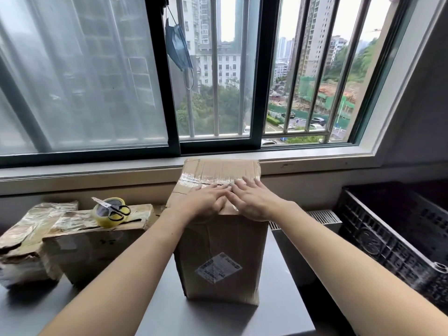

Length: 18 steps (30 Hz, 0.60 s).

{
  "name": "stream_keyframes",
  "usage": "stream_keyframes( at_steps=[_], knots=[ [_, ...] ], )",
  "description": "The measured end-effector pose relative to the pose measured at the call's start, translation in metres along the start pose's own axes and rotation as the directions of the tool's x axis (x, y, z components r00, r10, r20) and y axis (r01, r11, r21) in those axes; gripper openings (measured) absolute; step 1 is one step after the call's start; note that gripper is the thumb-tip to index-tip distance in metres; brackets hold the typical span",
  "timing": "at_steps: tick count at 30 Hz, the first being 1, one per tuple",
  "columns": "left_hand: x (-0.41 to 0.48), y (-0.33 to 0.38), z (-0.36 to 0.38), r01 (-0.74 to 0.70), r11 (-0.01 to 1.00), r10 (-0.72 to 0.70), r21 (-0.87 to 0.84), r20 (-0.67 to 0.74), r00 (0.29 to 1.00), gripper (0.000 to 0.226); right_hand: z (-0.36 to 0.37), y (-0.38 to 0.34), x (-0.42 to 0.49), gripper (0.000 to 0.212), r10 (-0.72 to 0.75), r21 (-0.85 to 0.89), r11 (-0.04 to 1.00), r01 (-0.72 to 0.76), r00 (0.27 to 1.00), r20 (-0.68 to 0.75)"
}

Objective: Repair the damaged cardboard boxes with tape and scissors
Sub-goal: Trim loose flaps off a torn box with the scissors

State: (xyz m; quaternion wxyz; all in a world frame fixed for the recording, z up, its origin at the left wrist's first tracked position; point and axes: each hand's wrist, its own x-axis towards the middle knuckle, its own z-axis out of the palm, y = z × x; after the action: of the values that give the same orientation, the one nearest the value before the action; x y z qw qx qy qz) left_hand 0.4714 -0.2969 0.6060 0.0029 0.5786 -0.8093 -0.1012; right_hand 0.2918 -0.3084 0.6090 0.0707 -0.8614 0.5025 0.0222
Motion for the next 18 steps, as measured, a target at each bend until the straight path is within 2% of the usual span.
stream_keyframes(
  at_steps=[2, 3, 6, 8, 9, 11, 13, 15, 18],
  knots=[
    [0.001, -0.005, -0.001, -0.004, 1.0, 0.004, -0.006, 0.012, 1.0, 0.051, -0.001, -0.005, 0.011, 0.065, 0.051, -0.014, 0.999, -0.051, 0.998, 0.021],
    [0.001, -0.011, -0.001, 0.046, 0.999, -0.046, 0.011, 0.011, 0.999, 0.054, -0.002, -0.005, 0.013, 0.066, 0.096, -0.008, 0.995, -0.096, 0.995, 0.013],
    [0.001, -0.032, -0.006, 0.314, 0.948, -0.313, 0.054, -0.023, 0.949, 0.07, -0.005, 0.001, 0.017, 0.069, 0.264, 0.029, 0.964, -0.264, 0.964, -0.009],
    [0.003, -0.035, -0.009, 0.425, 0.904, -0.424, 0.054, -0.029, 0.905, 0.075, -0.005, -0.005, 0.019, 0.073, 0.301, -0.01, 0.954, -0.301, 0.954, 0.004],
    [0.005, -0.03, -0.009, 0.423, 0.902, -0.423, 0.085, -0.024, 0.906, 0.072, -0.005, -0.011, 0.021, 0.075, 0.295, -0.028, 0.955, -0.294, 0.955, 0.012],
    [0.011, -0.016, -0.008, 0.331, 0.931, -0.336, 0.155, 0.006, 0.942, 0.063, -0.003, -0.017, 0.029, 0.072, 0.24, -0.022, 0.971, -0.24, 0.97, 0.03],
    [0.014, -0.01, -0.006, 0.27, 0.952, -0.275, 0.145, 0.014, 0.961, 0.058, 0.0, -0.012, 0.034, 0.065, 0.217, 0.015, 0.976, -0.218, 0.976, 0.029],
    [0.013, -0.019, -0.005, 0.312, 0.947, -0.309, 0.075, -0.048, 0.95, 0.062, -0.002, -0.007, 0.03, 0.062, 0.265, 0.068, 0.962, -0.264, 0.964, -0.013],
    [0.005, -0.035, -0.005, 0.444, 0.882, -0.459, -0.157, -0.072, 0.885, 0.069, -0.005, -0.013, 0.022, 0.055, 0.347, 0.139, 0.931, -0.339, 0.937, -0.044]
  ],
)
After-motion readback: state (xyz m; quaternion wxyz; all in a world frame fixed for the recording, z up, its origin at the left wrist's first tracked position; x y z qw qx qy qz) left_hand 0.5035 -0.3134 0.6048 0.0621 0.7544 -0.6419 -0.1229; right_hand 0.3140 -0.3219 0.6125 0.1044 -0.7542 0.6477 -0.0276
